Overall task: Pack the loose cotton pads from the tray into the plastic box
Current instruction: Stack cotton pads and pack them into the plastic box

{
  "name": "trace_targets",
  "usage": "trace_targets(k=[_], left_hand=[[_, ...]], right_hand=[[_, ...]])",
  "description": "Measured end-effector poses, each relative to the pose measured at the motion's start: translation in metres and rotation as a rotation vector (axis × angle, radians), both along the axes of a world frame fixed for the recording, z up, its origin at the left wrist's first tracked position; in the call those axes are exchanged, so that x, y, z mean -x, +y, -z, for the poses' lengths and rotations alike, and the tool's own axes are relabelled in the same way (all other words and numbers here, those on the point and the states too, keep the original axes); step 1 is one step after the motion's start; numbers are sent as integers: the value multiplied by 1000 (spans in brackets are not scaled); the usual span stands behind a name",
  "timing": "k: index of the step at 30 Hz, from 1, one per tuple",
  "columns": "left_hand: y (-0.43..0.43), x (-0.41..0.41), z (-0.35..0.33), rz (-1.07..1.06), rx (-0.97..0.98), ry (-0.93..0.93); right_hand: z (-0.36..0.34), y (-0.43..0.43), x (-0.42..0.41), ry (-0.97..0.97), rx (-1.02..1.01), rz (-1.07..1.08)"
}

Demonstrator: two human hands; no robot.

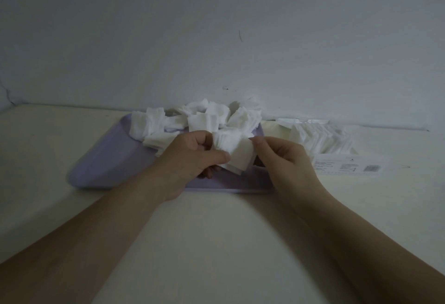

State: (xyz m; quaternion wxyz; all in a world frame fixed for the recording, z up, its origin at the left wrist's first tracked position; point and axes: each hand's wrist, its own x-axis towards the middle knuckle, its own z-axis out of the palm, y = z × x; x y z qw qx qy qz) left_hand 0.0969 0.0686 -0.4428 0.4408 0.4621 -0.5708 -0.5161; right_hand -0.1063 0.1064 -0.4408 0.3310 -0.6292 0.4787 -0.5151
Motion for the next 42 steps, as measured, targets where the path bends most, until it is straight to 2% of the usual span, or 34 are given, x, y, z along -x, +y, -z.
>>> trace_targets(k=[3, 6, 11, 16, 24, 29, 35, 38, 42], left_hand=[[0, -1, 0, 23, 7, 8], [-1, -1, 0, 62, -36, 92], [-3, -1, -1, 80, -75, 194], [-1, -1, -1, 114, -75, 197], [-4, -6, 6, 134, 4, 74], [-4, -6, 5, 169, 44, -11], [-5, -6, 7, 109, 18, 6], [-6, -4, 4, 100, -44, 112], [-4, -3, 5, 94, -43, 114]], right_hand=[[-1, 2, -1, -13, -4, -54], [-1, 4, -2, 18, 23, -8], [0, 1, 2, -66, -11, 23], [1, -1, 1, -194, -68, 64], [2, -2, 2, -213, -72, 80], [1, -1, 2, -134, -35, 104], [2, -4, 4, -163, -25, 164], [3, -4, 5, -145, -16, 188], [0, 0, 1, -140, -35, 109]])
